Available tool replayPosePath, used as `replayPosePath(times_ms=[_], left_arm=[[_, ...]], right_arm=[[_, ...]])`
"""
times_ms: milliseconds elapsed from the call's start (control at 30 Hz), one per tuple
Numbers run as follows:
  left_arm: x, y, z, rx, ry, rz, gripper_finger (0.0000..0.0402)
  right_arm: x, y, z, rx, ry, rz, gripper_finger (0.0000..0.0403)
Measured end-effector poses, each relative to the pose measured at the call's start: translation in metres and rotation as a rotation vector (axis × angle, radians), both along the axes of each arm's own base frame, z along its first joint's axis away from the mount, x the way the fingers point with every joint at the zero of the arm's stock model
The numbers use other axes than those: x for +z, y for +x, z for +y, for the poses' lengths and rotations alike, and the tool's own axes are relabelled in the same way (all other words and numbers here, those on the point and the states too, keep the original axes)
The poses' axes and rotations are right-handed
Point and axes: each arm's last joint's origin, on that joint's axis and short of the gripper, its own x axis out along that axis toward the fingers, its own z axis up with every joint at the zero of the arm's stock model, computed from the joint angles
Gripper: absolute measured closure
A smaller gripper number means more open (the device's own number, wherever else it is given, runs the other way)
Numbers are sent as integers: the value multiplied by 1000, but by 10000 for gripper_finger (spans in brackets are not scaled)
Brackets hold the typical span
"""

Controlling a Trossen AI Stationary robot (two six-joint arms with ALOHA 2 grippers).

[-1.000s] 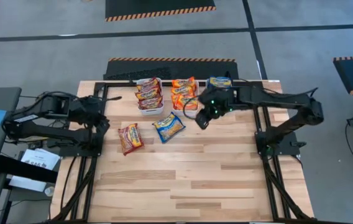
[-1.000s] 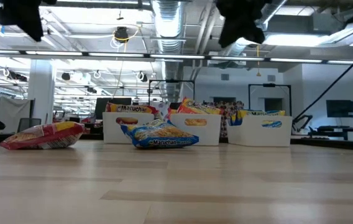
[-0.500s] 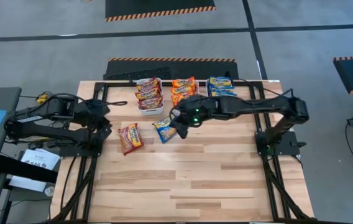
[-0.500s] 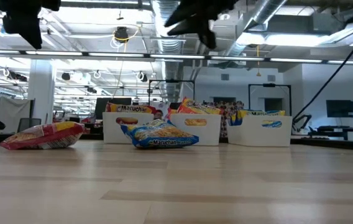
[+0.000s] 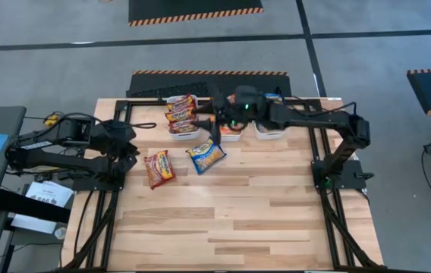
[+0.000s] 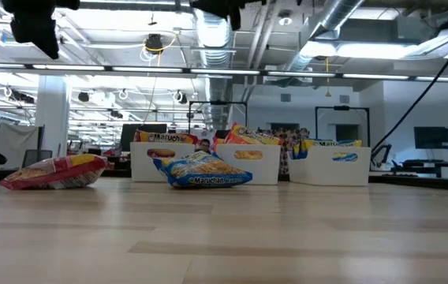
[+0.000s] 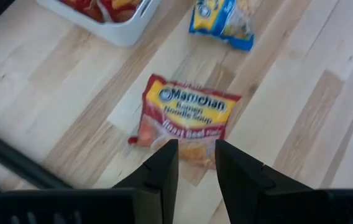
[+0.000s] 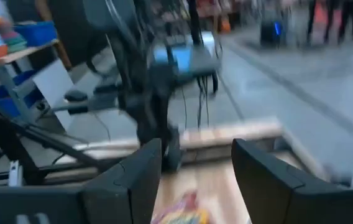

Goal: Sort Maruchan noodles
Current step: Put the blue noodle pack into the right white bin

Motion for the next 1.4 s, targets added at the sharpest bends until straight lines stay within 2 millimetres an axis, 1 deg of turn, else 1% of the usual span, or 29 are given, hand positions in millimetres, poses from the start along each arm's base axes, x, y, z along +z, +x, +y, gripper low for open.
replayPosePath(times_ms=[67,133,200,267,367,433,533,633,767,933,1000,1067,1200,1300,1400], left_arm=[[1,1,0,1,1,-19,310],[2,3,0,13,-2,-46,310],[3,4,1,28,-11,-62,310],[3,4,1,33,-13,-65,310],[3,4,1,50,-10,-67,310],[3,4,1,72,-7,-70,310],[3,4,1,86,-12,-73,310],[3,4,1,86,-13,-74,310],[3,4,1,83,-10,-72,310],[3,4,1,83,-10,-72,310],[3,4,1,84,-11,-73,310],[3,4,1,84,-11,-72,310],[3,4,1,85,-12,-73,310],[3,4,1,89,-15,-74,310],[3,4,1,90,-15,-74,310]], right_arm=[[9,3,-10,32,-66,-44,179],[11,1,-21,57,-57,2,179],[9,4,-31,78,-43,65,179],[-3,6,-37,94,-18,193,179],[-32,14,-44,106,21,391,180],[-46,17,-42,127,38,485,180],[-62,21,-37,169,15,579,180],[-83,29,-34,202,-11,645,180],[-107,41,-33,227,-28,688,180],[-145,55,-33,197,-93,783,180],[-154,56,-33,192,-100,814,180],[-159,62,-32,192,-113,793,180],[-175,64,-35,154,-150,848,180],[-175,64,-36,158,-177,855,180],[-174,64,-37,122,-217,861,180]])
